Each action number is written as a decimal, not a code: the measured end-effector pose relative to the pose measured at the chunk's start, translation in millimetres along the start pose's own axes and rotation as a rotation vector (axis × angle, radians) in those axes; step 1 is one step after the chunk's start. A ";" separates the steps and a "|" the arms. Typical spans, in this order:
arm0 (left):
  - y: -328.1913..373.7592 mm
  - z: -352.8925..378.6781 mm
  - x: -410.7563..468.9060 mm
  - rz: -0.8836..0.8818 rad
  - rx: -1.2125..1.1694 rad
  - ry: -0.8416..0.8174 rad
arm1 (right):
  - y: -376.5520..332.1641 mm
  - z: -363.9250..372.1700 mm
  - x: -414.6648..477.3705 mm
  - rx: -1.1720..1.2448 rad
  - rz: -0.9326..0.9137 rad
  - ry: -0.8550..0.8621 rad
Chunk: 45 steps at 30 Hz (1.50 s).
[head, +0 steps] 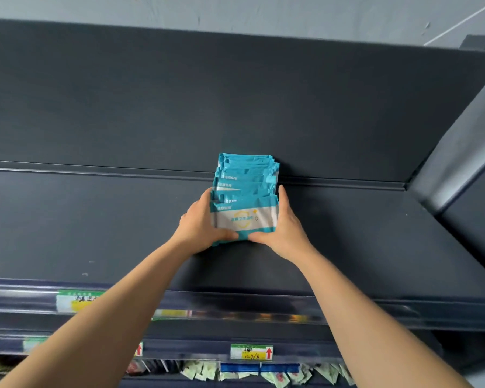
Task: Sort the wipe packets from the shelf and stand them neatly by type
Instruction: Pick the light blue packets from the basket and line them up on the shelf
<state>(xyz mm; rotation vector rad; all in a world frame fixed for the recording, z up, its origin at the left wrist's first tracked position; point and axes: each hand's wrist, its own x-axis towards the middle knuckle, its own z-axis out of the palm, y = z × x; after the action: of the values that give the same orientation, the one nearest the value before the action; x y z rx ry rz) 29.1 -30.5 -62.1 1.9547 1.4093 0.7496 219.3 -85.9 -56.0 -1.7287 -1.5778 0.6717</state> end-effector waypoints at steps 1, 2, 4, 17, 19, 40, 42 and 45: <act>3.9 1.9 -0.2 0.031 0.065 0.060 | -0.3 1.1 0.2 -0.017 -0.002 0.008; 6.7 4.0 -0.4 0.067 0.119 0.105 | -0.9 2.5 0.2 -0.037 0.002 0.014; 8.9 6.3 -0.4 0.088 0.202 0.119 | -1.6 4.7 1.3 -0.063 0.031 0.039; 3.0 -1.4 -6.6 0.251 0.412 0.104 | -8.9 6.8 -13.5 -0.225 0.126 0.159; 3.2 -2.6 -7.2 0.309 0.512 0.090 | -12.3 7.7 -21.2 -0.305 0.148 0.193; 61.8 22.3 -97.1 1.056 0.708 -0.193 | -40.9 15.1 -248.3 -0.916 0.630 0.500; 70.2 30.6 -118.6 1.122 0.676 -0.224 | -43.6 15.4 -280.0 -0.908 0.690 0.520; 82.5 48.0 -158.6 1.216 0.669 -0.281 | -49.4 18.2 -336.4 -0.881 0.795 0.547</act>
<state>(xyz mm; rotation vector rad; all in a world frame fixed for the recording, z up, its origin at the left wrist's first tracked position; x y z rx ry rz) 71.8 -210.0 -46.6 3.2830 0.1325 0.4194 131.5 -414.8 -54.6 -2.9089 -0.7693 -0.2573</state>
